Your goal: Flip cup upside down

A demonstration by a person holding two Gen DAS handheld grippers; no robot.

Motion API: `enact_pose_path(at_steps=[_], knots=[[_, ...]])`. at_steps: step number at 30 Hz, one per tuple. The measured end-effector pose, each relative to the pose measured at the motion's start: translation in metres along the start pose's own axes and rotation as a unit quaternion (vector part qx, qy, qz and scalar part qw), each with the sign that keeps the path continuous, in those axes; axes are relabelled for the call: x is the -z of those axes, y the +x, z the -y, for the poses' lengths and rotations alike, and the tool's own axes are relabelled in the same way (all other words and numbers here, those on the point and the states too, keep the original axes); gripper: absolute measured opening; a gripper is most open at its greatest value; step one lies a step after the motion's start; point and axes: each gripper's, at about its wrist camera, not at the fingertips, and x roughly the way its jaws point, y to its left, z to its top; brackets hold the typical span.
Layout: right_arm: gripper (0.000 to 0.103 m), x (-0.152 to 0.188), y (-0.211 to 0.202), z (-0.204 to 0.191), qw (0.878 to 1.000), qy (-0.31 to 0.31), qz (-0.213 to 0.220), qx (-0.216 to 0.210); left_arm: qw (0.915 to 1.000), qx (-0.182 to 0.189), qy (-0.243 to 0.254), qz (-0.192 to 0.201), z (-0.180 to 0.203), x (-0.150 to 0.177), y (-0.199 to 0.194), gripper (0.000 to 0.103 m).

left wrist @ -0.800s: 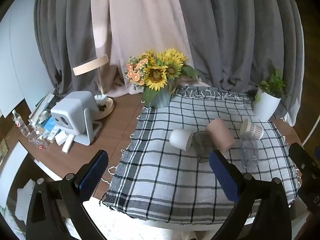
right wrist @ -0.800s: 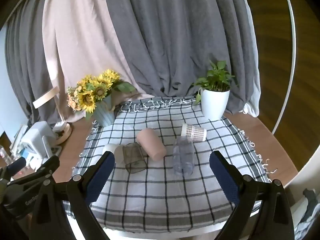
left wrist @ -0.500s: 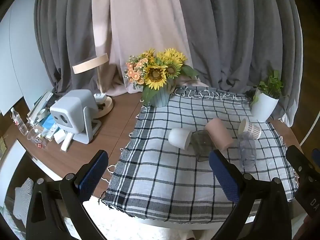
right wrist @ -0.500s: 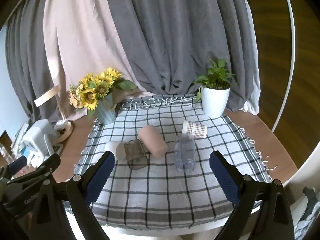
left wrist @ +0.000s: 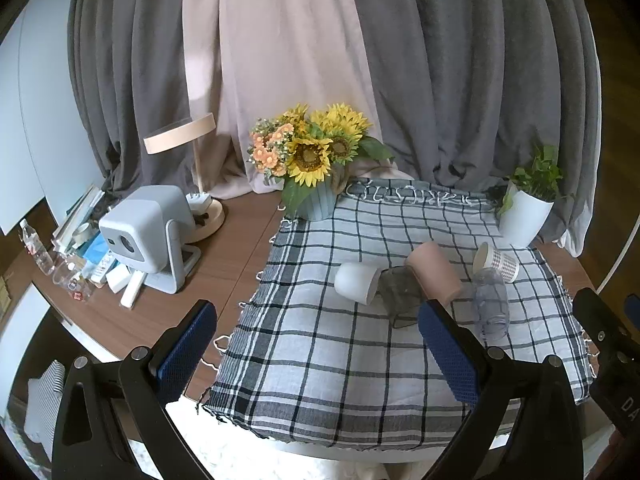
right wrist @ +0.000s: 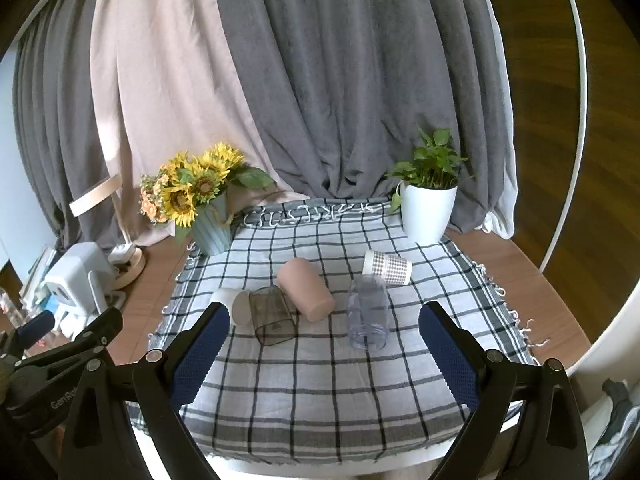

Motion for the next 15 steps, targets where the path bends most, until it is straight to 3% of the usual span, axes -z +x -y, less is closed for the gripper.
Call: enact_pose_path(at_steps=[15], knots=[[0.096, -0.0083, -0.0041, 0.0033, 1.000, -0.001, 0.003, 0.004, 1.0000, 0.007, 0.002, 0.003, 0.0021, -0.0013, -0.0002, 0.103]])
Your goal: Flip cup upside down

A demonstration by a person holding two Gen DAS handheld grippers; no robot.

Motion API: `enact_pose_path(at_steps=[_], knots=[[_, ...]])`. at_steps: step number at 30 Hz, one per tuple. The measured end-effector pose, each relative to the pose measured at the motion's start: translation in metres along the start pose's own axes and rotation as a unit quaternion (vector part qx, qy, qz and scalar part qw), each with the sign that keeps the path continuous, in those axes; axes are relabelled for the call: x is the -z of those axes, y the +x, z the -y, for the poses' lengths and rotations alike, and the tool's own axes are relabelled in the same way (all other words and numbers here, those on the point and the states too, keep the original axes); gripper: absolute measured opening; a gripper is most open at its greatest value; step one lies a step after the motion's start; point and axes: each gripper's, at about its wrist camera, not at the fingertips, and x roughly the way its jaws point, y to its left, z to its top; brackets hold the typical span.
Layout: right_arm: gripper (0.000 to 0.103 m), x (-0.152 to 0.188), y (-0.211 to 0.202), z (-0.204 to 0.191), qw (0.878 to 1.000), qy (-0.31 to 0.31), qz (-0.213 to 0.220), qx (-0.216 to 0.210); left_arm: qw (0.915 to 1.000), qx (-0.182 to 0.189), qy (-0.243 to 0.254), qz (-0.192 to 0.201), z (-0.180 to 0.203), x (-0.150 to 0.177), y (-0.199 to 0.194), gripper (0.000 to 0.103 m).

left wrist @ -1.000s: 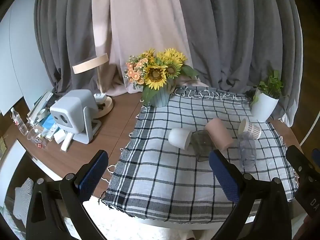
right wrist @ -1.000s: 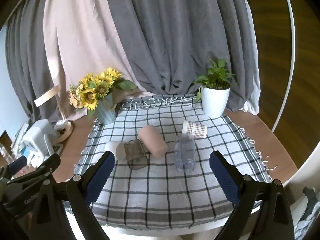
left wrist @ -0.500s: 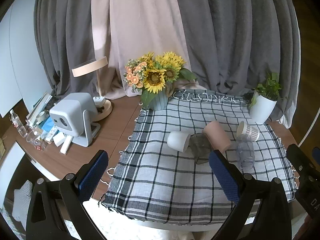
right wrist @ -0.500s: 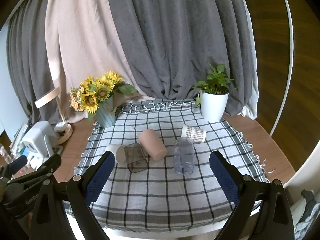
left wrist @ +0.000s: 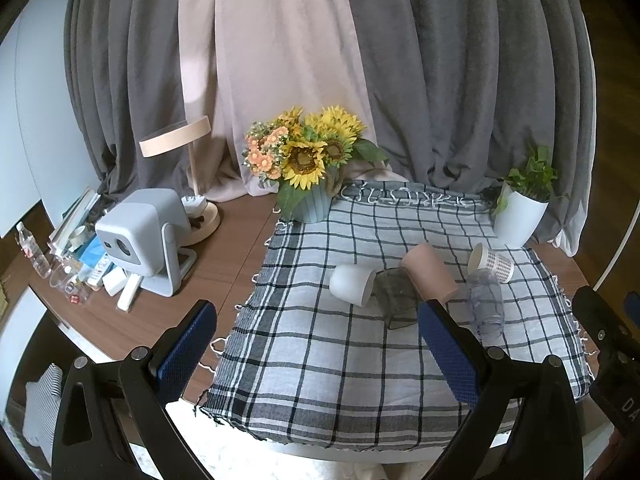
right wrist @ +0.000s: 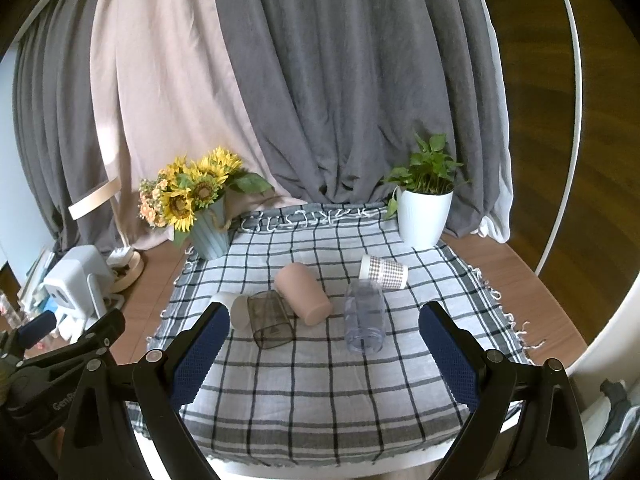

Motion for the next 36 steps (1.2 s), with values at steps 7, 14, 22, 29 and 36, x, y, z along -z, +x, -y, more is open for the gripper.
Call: enact_pose_path(at_steps=[7, 14, 22, 29, 36], knots=[[0.096, -0.0003, -0.0021, 0.0000, 1.000, -0.001, 0.004, 0.000, 1.0000, 0.001, 0.001, 0.002, 0.0022, 0.0004, -0.0016, 0.103], [0.096, -0.0024, -0.0031, 0.0029, 1.000, -0.002, 0.007, 0.001, 1.0000, 0.003, 0.002, 0.004, 0.0026, -0.0005, -0.0030, 0.103], [0.096, -0.0010, -0.0031, 0.0027, 1.000, -0.001, 0.009, 0.003, 1.0000, 0.003, 0.002, 0.005, 0.0020, -0.0004, -0.0035, 0.103], [0.096, -0.0012, -0.0021, 0.0032, 1.000, -0.001, 0.007, 0.007, 1.0000, 0.003, 0.002, 0.005, 0.0026, 0.0001, -0.0036, 0.103], [0.096, -0.0015, -0.0025, 0.0040, 1.000, -0.001, 0.007, 0.009, 1.0000, 0.003, 0.002, 0.006, 0.0039, 0.0000, -0.0040, 0.103]])
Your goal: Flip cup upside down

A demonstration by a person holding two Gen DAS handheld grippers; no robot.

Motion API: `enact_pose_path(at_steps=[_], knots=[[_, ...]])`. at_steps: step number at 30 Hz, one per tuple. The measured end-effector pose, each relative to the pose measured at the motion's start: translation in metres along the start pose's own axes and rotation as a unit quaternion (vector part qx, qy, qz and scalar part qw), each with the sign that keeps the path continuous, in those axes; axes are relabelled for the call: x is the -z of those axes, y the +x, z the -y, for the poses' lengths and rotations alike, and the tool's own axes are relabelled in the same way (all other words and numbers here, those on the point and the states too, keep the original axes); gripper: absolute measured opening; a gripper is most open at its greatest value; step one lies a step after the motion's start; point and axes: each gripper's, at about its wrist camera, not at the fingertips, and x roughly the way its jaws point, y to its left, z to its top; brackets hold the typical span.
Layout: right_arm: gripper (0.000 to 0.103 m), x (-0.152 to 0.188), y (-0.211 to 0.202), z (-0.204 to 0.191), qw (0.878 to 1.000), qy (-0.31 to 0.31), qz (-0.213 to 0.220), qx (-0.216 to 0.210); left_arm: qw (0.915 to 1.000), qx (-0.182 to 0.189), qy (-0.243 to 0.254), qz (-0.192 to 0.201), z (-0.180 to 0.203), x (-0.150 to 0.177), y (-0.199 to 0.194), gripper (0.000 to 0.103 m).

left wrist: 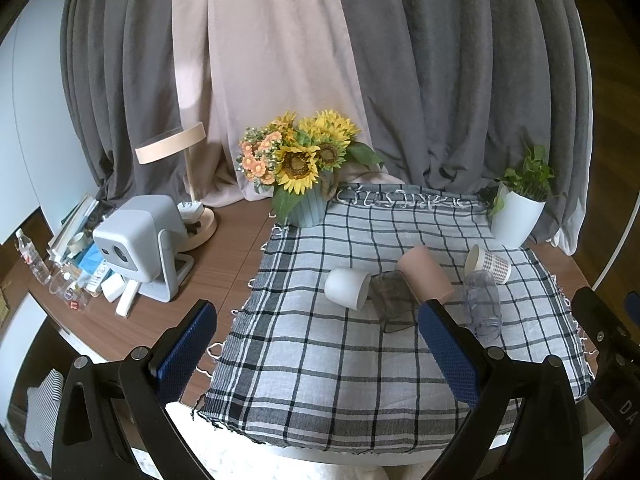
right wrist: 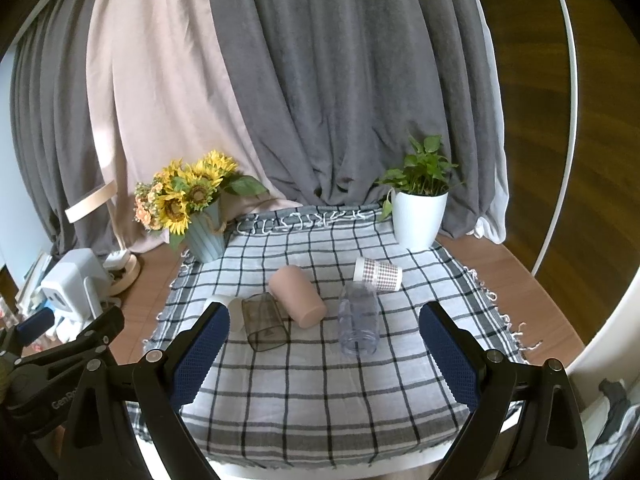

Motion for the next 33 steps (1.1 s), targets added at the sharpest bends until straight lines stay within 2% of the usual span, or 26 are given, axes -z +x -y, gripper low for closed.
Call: enact_pose_path(at_steps=[11, 19, 23, 26, 33], knots=[[0.096, 0.002, 0.001, 0.000, 1.000, 0.000, -0.002, 0.002, 1.0000, -0.001, 0.001, -0.004, 0.002, -0.001, 0.001, 0.103], [0.096, 0.002, 0.019, -0.001, 1.000, -0.002, -0.020, -0.005, 0.9995, -0.010, 0.003, -0.031, 0.005, 0.001, 0.024, 0.103], [0.096, 0.002, 0.046, -0.004, 0.998, -0.010, -0.053, -0.020, 0.9966, -0.043, 0.008, -0.070, 0.004, 0.009, 0.052, 0.103], [0.096, 0.003, 0.079, -0.010, 0.994, -0.026, -0.096, -0.045, 0.9931, -0.068, 0.007, -0.095, 0.002, 0.017, 0.072, 0.103], [0.094, 0.010, 0.163, -0.040, 0.972, -0.080, -0.188, -0.117, 0.9798, -0.116, -0.022, -0.161, -0.013, 0.034, 0.121, 0.103]])
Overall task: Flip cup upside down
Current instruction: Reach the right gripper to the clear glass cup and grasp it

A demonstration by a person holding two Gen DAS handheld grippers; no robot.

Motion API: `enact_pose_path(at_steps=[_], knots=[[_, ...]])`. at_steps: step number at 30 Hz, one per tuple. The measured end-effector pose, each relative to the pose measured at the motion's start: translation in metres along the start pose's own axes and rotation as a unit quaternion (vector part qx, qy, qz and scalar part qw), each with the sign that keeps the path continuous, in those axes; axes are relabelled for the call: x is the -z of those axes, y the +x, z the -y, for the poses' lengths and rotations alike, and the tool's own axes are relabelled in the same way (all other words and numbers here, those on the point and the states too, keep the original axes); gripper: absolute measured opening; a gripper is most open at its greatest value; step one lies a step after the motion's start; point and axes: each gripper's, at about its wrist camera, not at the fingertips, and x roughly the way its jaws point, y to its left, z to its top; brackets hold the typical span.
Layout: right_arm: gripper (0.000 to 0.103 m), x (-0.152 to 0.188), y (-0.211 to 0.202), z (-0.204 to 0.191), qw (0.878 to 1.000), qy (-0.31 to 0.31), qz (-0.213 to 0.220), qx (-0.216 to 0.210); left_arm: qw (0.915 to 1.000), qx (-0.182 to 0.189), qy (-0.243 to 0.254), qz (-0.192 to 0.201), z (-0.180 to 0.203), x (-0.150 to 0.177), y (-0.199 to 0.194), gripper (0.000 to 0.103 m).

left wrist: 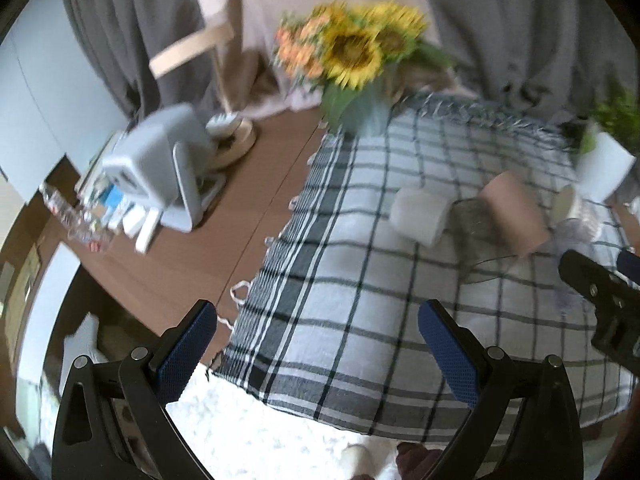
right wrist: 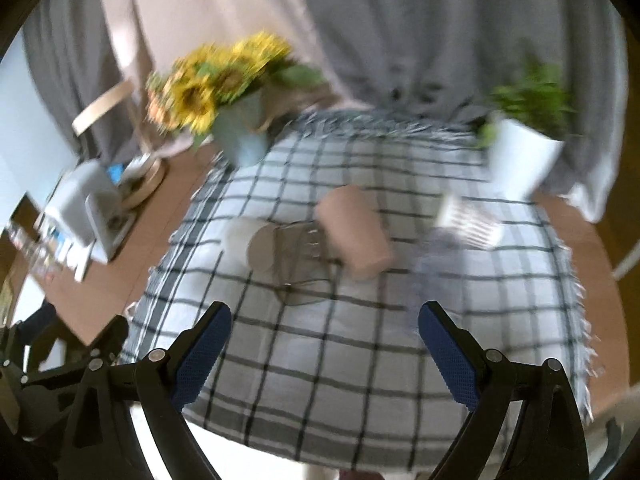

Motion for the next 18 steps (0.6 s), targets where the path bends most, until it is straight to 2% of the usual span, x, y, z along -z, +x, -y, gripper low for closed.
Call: enact_pose_path(at_steps=[4, 6, 7, 13, 16, 18], knots=[[0.086, -0.017, 0.039, -0.009, 0.998, -0.035, -0.039, -0.041, 0.9990, -0.009, -0.030, -0.033, -0.001, -0.002, 0.026, 0.103], [0.078, -0.025, 0.061, -0.013, 0.996, -0.049, -0.055, -0.055, 0.9981, -0.014, -0.040, -0.045, 0.002, -0.004, 0.036, 0.103], [0.078, -0.028, 0.071, -0.016, 0.995, -0.055, -0.065, -0.061, 0.9977, -0.016, -0.043, -0.051, 0.004, -0.005, 0.041, 0.103], [0.070, -0.036, 0.130, -0.023, 0.985, -0.081, -0.134, -0.071, 0.9950, -0.020, -0.065, -0.073, 0.009, -0.011, 0.065, 0.103], [0.068, -0.036, 0.147, -0.020, 0.983, -0.081, -0.150, -0.070, 0.9938, -0.023, -0.073, -0.080, 0.011, -0.014, 0.075, 0.103], [0.068, -0.038, 0.151, -0.019, 0.984, -0.087, -0.145, -0.063, 0.9931, -0.019, -0.078, -0.085, 0.013, -0.017, 0.080, 0.103]])
